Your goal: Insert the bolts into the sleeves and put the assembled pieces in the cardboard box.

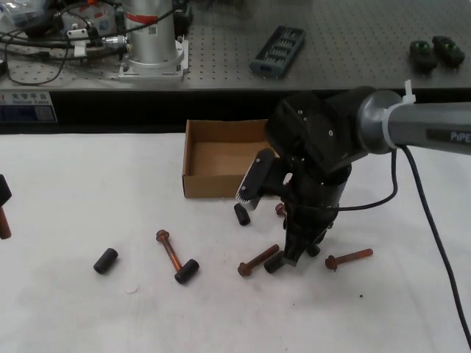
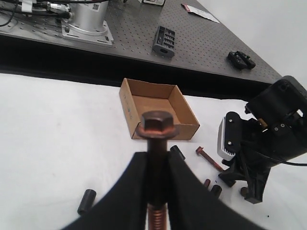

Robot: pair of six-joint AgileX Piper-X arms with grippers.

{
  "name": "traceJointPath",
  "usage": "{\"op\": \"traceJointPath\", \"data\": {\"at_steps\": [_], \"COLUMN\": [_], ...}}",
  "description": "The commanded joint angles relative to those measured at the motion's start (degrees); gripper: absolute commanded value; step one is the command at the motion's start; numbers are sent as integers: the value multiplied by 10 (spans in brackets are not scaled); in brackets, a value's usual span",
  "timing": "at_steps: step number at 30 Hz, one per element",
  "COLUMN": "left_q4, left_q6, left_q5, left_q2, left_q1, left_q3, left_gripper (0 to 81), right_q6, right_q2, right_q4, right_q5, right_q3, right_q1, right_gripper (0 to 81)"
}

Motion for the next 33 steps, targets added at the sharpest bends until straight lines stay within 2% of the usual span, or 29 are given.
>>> {"op": "traceJointPath", "data": {"at_steps": [1,10,15,18,28,33], "left_q4": [-7,-7,-7,-7,-7,-7], "left_q6": [9,9,9,9,8,4], "left_q5": [-4,-4,-4,-4,-4,-1], "left_q2": [-6,-6,-6,-6,-6,-6], "left_q1": [1,1,1,1,1,1], "left_q3": [-4,-4,-4,-4,-4,-4], "left_gripper": [6,6,6,6,6,6], "right_q6": [14,136,232,259,271,266], "right_q2": [-13,-13,-13,-13,-10,-5], "right_q4": [-1,1,22,36,3,-9], "right_q5": [3,-1,4,3,-51,-53], "right_q3": [-6,-6,-6,-3,35,41], "right_q1": [-8,-9,-10,-10,-10,-9], "right_gripper": [259,259,259,259,259,258]}}
